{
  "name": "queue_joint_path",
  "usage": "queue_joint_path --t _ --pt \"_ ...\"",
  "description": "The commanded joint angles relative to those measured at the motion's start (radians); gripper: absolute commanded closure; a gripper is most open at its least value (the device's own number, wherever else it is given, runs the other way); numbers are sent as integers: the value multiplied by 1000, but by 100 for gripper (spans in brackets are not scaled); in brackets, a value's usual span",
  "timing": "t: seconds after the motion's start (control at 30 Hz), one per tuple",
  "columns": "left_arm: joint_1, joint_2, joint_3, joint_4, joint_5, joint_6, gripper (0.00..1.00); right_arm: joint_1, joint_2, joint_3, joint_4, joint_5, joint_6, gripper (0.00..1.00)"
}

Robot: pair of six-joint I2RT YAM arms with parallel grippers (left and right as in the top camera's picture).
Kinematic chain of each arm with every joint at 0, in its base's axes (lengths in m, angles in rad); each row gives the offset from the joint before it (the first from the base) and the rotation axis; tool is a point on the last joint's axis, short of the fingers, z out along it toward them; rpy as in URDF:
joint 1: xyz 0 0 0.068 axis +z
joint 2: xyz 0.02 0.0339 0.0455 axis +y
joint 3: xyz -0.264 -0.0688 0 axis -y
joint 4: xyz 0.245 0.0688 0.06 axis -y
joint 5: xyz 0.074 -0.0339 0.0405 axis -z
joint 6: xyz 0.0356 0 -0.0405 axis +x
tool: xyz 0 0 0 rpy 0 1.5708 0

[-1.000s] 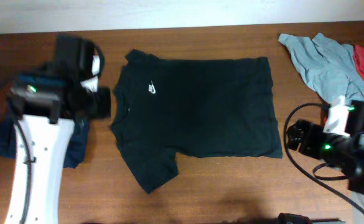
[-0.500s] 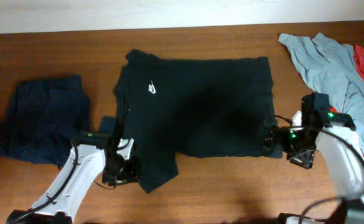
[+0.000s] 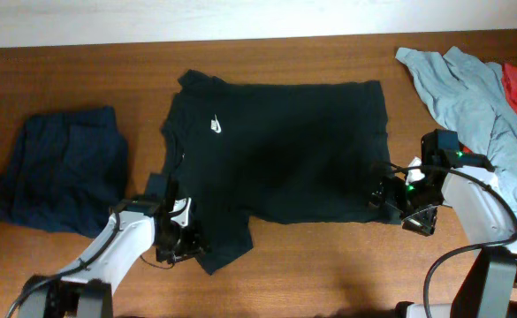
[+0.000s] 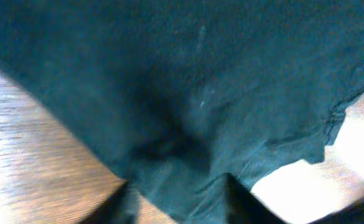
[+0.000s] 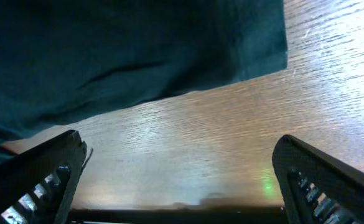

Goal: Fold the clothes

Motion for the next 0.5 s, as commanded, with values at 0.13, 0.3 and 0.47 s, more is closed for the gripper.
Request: queue_joint_path --t 0.13,0.3,0.47 --pt "-1 101 5 21 6 -26 98 3 1 -2 8 -12 -14 4" --pt "-1 80 110 -101 -13 32 99 -2 1 -2 11 -6 -23 1" --pt "-1 17 263 -255 -168 43 99 -65 3 -2 5 -6 -22 1"
